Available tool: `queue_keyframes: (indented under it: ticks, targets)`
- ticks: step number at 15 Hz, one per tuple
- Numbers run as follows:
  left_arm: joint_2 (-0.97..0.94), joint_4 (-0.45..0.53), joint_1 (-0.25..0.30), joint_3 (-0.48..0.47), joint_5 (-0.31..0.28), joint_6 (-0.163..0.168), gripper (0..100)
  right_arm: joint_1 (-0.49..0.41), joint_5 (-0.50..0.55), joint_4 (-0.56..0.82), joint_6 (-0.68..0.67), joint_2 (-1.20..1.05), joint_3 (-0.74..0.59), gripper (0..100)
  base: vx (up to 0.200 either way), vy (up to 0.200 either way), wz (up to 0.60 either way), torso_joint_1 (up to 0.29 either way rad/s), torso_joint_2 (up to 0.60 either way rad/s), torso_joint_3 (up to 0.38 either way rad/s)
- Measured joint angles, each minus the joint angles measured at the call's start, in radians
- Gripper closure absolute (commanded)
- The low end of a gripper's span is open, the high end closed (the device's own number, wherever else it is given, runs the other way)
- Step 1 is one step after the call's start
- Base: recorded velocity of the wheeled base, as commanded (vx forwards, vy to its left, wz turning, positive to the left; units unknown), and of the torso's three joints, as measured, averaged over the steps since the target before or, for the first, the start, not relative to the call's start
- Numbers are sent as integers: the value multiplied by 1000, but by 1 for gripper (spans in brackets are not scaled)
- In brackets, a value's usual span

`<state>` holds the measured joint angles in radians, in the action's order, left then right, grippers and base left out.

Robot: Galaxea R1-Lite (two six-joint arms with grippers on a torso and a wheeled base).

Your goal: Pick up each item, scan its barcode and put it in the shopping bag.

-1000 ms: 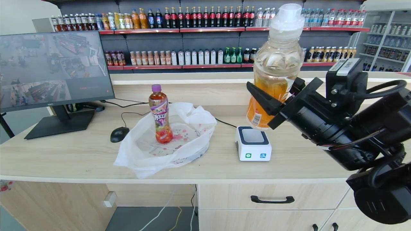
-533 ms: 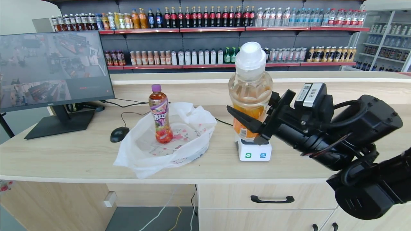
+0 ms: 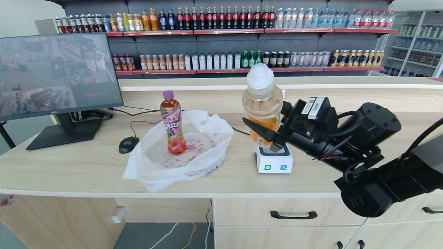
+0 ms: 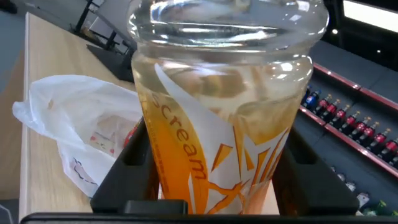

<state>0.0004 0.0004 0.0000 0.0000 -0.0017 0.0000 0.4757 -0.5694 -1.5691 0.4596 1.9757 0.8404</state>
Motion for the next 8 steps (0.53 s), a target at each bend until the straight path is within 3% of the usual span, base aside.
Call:
queue_keyframes:
  ticks: [8]
  targets:
    - [0,0,0,0,0,0,0,-107,54,-1,73,39,47,100,0,0,0,0,0,0]
